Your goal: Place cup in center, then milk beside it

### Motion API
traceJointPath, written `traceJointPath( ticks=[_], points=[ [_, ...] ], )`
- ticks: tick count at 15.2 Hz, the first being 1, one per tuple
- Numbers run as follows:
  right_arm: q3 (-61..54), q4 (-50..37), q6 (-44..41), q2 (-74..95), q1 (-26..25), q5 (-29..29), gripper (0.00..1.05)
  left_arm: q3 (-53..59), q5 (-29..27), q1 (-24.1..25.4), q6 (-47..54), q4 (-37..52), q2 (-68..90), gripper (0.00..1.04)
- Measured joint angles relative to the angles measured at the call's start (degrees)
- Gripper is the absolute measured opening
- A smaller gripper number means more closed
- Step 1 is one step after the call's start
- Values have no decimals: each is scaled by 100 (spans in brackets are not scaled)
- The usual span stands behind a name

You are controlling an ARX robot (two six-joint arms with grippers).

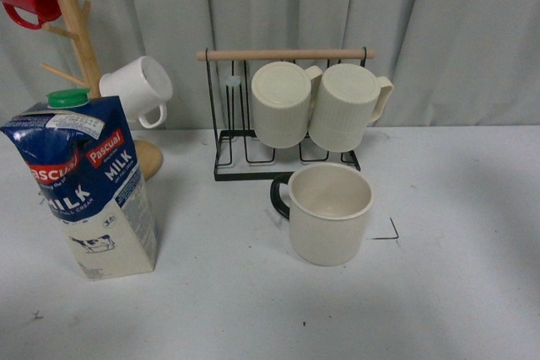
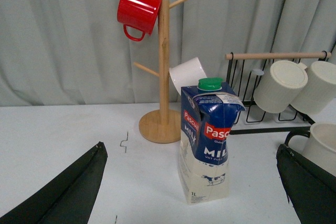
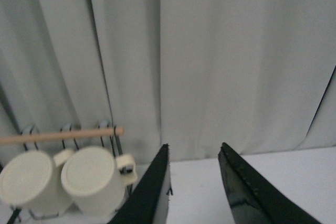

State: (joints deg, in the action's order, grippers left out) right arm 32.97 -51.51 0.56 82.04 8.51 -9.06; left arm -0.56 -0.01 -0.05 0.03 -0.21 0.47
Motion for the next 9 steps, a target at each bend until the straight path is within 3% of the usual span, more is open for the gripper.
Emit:
traceJointPath(
  ticks=[5,9],
  points=[
    [-702,-61,-20,-271,-79,186,11,0,0,0,-2,2,0,98],
    [-1049,-122,-42,-553,-168,254,2,0,0,0,-2,0,0,98]
  ],
)
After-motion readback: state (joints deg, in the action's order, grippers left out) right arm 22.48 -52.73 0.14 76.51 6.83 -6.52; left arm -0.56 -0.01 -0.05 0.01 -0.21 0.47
